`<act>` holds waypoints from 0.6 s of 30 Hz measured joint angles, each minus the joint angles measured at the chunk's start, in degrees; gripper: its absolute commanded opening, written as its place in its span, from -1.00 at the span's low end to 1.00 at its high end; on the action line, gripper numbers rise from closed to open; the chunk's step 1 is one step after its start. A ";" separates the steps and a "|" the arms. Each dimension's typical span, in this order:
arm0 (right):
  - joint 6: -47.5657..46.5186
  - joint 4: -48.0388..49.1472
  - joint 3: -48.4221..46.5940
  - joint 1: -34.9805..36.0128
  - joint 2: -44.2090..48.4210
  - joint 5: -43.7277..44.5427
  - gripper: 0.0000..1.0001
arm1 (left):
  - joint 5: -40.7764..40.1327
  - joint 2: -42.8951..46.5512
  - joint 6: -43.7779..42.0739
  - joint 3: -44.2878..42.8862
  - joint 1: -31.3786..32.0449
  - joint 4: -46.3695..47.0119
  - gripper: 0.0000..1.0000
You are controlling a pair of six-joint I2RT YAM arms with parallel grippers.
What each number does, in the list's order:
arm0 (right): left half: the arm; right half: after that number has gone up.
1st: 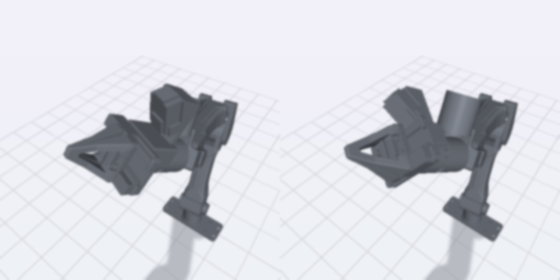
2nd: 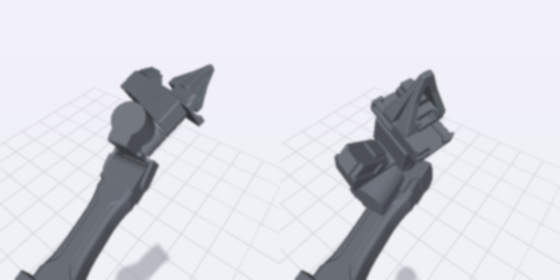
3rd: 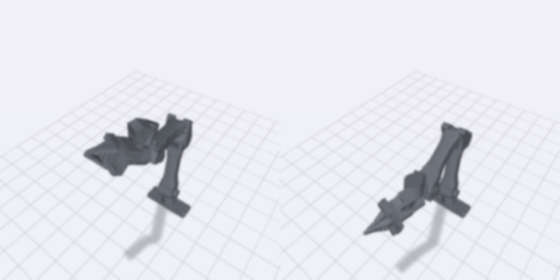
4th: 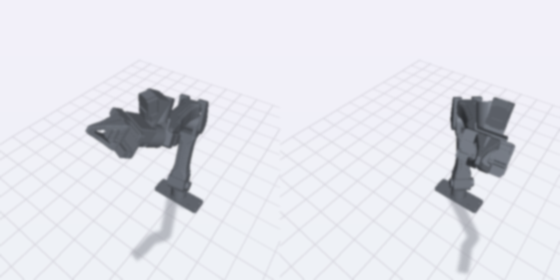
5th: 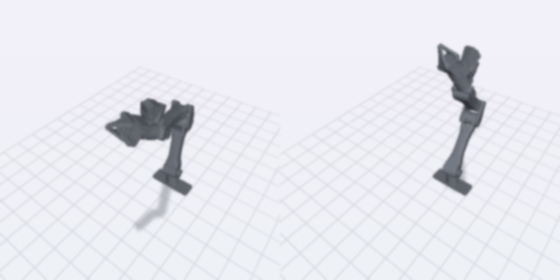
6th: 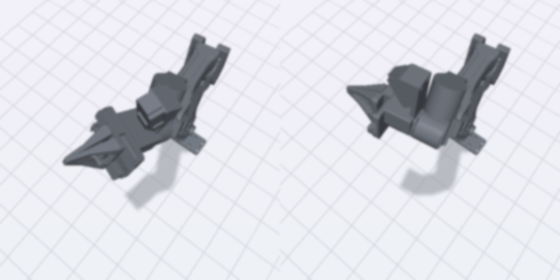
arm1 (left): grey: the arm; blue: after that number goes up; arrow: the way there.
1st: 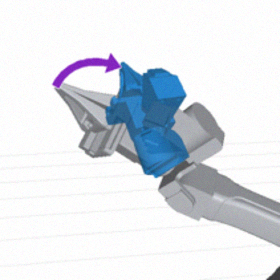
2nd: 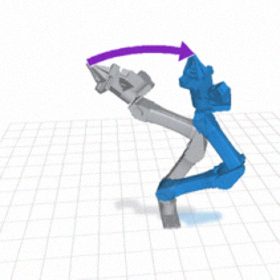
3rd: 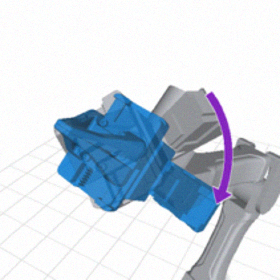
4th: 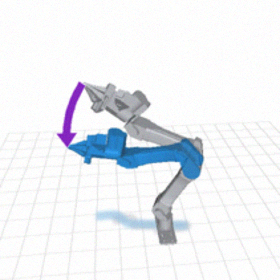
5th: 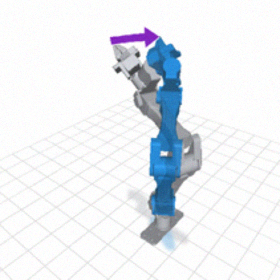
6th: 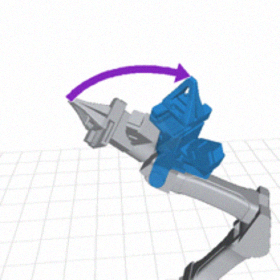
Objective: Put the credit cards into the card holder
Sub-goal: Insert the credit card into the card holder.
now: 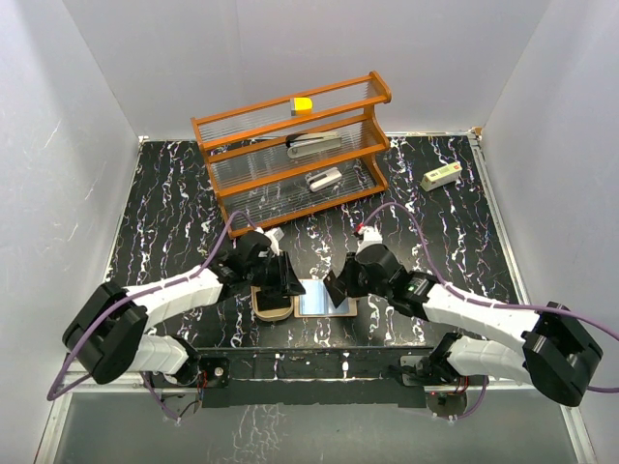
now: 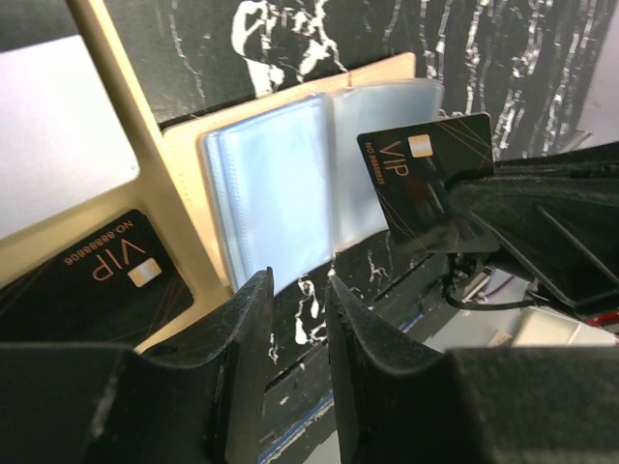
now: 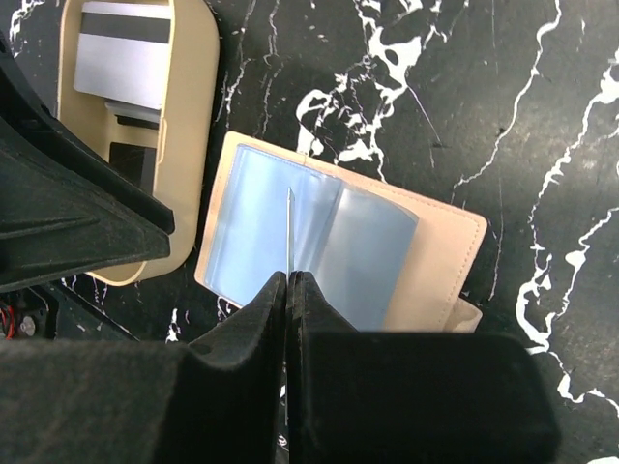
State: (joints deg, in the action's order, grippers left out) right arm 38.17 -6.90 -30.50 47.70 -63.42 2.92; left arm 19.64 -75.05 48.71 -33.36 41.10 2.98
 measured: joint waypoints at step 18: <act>7.48 5.20 6.14 -0.13 -0.66 -0.15 -1.00 | -12.79 -0.48 -1.11 -3.06 0.33 -13.14 -0.51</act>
State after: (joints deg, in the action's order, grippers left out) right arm 45.65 -1.69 -24.36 47.57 -64.07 2.76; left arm 6.85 -75.53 47.59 -36.42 41.43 -10.15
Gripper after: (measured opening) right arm 0.009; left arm 0.246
